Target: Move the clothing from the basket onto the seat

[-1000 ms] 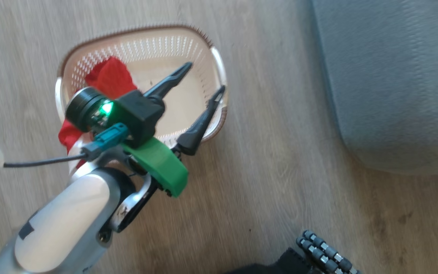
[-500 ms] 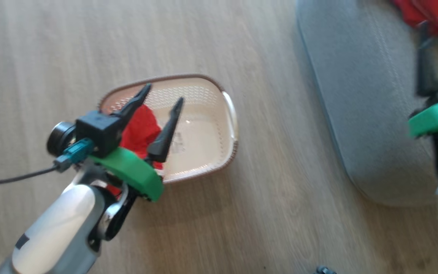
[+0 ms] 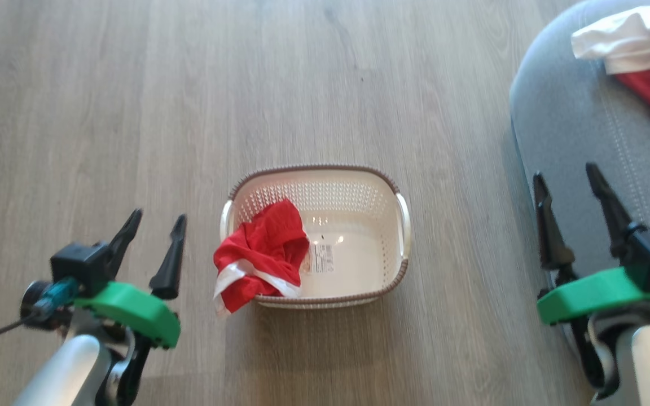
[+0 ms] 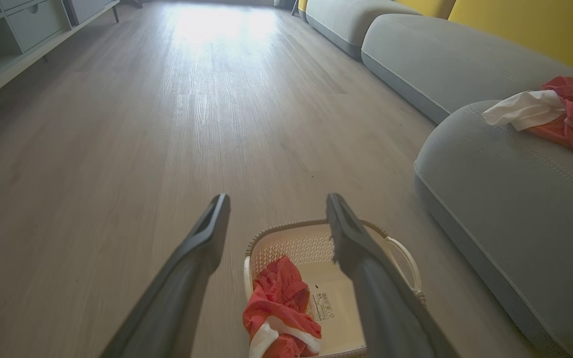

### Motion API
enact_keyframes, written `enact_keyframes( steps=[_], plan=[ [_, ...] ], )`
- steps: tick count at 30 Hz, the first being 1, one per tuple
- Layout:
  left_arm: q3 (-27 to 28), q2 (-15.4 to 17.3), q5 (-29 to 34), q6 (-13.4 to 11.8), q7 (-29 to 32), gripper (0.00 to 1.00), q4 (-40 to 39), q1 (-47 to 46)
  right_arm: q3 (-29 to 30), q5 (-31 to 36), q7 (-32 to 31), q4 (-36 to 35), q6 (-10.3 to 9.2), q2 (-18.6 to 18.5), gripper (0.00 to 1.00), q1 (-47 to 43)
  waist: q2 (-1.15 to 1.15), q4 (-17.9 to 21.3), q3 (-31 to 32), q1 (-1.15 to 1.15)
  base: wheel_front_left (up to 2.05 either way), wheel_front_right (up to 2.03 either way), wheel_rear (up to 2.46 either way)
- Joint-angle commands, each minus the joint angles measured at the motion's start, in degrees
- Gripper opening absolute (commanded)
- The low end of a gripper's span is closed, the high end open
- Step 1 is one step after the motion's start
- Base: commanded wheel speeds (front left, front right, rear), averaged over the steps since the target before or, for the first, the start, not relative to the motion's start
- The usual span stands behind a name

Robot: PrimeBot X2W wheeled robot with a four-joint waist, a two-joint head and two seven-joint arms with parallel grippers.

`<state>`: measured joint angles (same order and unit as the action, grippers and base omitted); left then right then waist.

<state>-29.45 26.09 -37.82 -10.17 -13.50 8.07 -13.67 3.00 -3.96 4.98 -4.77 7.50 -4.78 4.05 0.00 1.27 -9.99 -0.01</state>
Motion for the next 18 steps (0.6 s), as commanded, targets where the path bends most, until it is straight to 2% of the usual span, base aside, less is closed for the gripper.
enact_keyframes(
  steps=[1,6,18],
  plan=[
    [3.6,2.1,0.0,0.6,-1.0,1.00,-0.6,-0.8,-1.2,0.6,1.5,-0.9,-0.01,0.5,1.00,-0.5,0.00,-0.8,1.7,0.01,0.00,0.00,0.00],
    [7.4,1.8,1.4,2.8,-1.4,1.00,0.7,2.4,-0.6,1.9,5.2,3.0,-0.01,1.4,1.00,-3.5,0.00,-0.1,3.3,0.01,0.00,0.00,0.00],
    [20.9,-3.6,8.8,7.2,-1.5,1.00,1.4,11.7,-0.4,2.5,9.4,11.1,-0.01,1.9,1.00,-5.9,0.00,1.1,6.5,0.01,0.00,0.00,0.00]
  ],
)
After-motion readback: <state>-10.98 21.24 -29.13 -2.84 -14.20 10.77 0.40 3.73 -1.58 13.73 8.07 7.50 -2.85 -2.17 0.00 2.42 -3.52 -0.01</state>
